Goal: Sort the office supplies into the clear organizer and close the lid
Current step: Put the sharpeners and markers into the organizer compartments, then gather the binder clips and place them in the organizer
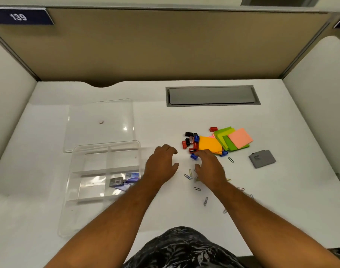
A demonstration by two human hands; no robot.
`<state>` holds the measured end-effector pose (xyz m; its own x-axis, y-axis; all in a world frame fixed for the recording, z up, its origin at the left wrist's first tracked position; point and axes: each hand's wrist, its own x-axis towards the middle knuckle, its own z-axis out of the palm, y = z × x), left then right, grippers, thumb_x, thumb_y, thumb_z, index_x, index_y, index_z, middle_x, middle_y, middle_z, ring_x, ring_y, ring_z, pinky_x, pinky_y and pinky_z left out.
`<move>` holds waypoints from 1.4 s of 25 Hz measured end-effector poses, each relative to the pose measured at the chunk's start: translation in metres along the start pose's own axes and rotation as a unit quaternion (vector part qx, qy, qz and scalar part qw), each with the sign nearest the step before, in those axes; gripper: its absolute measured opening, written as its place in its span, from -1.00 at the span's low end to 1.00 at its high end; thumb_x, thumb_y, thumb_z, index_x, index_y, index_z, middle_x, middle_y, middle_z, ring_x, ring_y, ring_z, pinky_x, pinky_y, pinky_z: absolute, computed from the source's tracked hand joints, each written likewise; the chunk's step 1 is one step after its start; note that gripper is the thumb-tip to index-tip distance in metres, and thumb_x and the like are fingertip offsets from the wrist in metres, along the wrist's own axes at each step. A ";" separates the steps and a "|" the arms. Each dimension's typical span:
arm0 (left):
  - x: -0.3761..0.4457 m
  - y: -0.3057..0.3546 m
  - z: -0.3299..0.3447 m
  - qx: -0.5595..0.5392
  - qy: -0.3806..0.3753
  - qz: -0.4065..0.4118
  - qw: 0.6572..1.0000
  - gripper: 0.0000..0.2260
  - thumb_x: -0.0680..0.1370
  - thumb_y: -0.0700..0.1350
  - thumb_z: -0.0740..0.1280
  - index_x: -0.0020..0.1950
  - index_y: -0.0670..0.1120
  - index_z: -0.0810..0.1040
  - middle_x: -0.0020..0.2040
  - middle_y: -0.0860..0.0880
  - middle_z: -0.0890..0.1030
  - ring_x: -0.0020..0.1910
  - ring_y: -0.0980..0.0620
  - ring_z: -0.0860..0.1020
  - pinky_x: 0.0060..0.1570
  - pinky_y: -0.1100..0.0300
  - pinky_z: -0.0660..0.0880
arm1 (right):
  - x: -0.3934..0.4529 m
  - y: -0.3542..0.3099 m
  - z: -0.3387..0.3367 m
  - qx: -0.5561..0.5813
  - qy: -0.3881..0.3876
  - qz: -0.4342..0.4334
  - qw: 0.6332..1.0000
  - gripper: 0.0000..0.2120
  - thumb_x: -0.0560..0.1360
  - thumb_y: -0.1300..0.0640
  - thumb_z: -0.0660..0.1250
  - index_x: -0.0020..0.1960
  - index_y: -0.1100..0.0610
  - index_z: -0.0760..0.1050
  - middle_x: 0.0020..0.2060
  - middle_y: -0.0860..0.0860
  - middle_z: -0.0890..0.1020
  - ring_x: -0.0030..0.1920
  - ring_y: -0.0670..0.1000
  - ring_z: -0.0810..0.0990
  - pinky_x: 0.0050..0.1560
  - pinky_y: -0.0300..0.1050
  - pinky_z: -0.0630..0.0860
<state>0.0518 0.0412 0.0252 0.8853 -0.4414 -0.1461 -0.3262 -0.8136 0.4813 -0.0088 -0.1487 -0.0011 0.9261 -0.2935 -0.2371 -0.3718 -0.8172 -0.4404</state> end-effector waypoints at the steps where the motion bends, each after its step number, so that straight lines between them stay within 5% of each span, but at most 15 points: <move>1: 0.012 0.007 0.006 0.009 -0.005 -0.001 1.000 -0.61 0.55 0.03 0.40 0.37 0.03 0.49 0.35 0.06 0.49 0.31 0.01 0.44 0.07 0.11 0.49 | 0.009 0.004 -0.002 -0.010 -0.007 -0.011 1.000 -0.59 0.56 0.19 0.42 0.39 0.02 0.51 0.31 0.01 0.54 0.28 0.06 0.56 0.26 -0.08 0.51; 8: 0.082 0.028 0.043 0.016 -0.038 -0.062 0.997 -0.49 0.57 -0.09 0.36 0.50 0.00 0.32 0.32 -0.04 0.48 0.29 -0.07 0.47 0.07 0.03 0.51 | 0.047 0.006 0.001 -0.118 -0.061 -0.077 0.988 -0.62 0.58 0.00 0.36 0.37 0.01 0.44 0.16 0.05 0.59 0.13 0.12 0.60 -0.09 -0.05 0.49; 11: 0.090 0.024 0.051 0.047 -0.030 -0.073 0.996 -0.69 0.57 -0.08 0.33 0.31 0.05 0.46 0.17 0.03 0.58 0.17 -0.04 0.53 -0.04 0.03 0.52 | 0.054 0.009 0.006 -0.143 -0.072 -0.092 0.983 -0.74 0.63 0.02 0.28 0.30 0.00 0.47 0.13 0.06 0.58 0.08 0.13 0.60 -0.17 -0.07 0.43; 19: 0.074 0.011 0.043 0.051 0.012 -0.028 0.998 -0.85 0.48 -0.10 0.38 0.04 0.01 0.59 0.05 0.04 0.57 0.04 -0.05 0.53 -0.12 0.03 0.50 | 0.039 0.012 0.013 0.086 -0.005 -0.050 0.995 -0.74 0.54 0.03 0.42 0.23 -0.02 0.61 0.01 -0.06 0.68 -0.03 -0.04 0.60 0.01 -0.11 0.56; 24: 0.070 0.009 0.034 0.019 -0.010 0.000 1.000 -0.63 0.55 -0.09 0.37 0.36 0.03 0.47 0.29 0.06 0.53 0.22 -0.04 0.47 0.05 0.06 0.45 | 0.025 -0.012 0.008 0.153 0.013 0.027 0.988 -0.78 0.55 -0.03 0.44 0.19 -0.11 0.60 -0.16 -0.13 0.64 -0.15 -0.06 0.63 -0.05 -0.06 0.63; 35: 0.103 0.019 0.044 0.044 -0.056 0.020 0.997 -0.57 0.62 -0.12 0.29 0.49 0.06 0.35 0.25 -0.03 0.50 0.20 -0.05 0.49 -0.01 0.08 0.53 | 0.017 0.004 -0.015 0.164 0.064 0.067 0.982 -0.76 0.55 -0.03 0.46 0.20 -0.14 0.56 -0.23 -0.15 0.60 -0.24 -0.09 0.63 -0.15 -0.04 0.67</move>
<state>0.1226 -0.0368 -0.0184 0.8295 -0.5105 -0.2265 -0.3937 -0.8222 0.4111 0.0061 -0.1643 0.0057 0.8601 -0.4650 -0.2098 -0.4719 -0.5690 -0.6734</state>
